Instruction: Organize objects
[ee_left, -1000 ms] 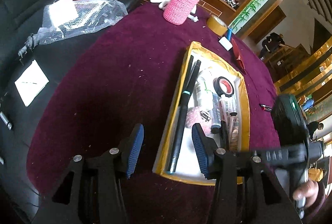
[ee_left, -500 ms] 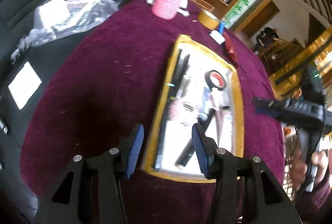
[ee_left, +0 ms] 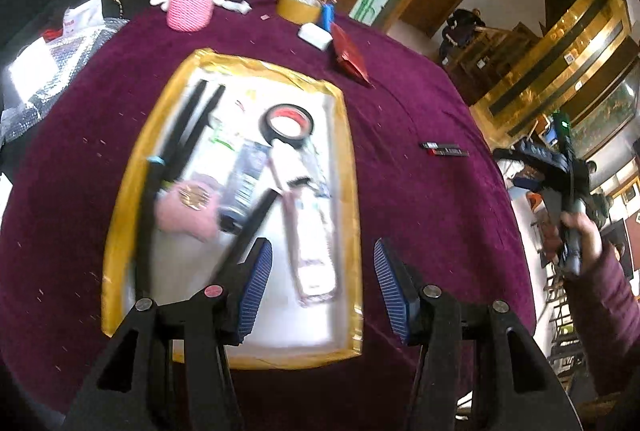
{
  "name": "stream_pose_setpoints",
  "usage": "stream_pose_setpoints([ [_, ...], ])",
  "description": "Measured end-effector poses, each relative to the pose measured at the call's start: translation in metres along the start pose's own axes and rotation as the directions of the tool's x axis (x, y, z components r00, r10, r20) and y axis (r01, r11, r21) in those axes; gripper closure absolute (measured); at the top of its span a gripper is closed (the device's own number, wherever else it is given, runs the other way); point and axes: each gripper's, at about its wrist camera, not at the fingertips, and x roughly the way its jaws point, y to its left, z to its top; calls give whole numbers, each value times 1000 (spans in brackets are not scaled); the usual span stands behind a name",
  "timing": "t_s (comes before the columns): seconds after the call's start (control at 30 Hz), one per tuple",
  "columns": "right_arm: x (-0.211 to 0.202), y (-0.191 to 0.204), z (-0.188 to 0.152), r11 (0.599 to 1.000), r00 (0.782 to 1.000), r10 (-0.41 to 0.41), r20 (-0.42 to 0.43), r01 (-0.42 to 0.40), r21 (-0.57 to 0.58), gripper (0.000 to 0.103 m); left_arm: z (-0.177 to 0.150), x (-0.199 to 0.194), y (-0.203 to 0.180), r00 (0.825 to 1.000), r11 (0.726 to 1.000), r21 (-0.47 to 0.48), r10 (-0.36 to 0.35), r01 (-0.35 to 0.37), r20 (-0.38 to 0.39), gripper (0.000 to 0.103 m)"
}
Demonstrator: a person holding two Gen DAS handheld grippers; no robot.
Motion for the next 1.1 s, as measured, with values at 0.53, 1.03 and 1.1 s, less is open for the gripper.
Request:
stream_pose_setpoints([
  [0.53, 96, -40, 97, 976, 965, 217, -147, -216, 19, 0, -36, 20, -64, 985, 981, -96, 167, -171, -48, 56],
  [1.03, 41, 34, -38, 799, 809, 342, -477, -518, -305, 0, -3, 40, -121, 937, 936, 46, 348, -348, 9, 56],
  [1.1, 29, 27, -25, 827, 877, 301, -375, -436, -355, 0, -1, 41, -133, 918, 913, 97, 395, -396, 31, 56],
])
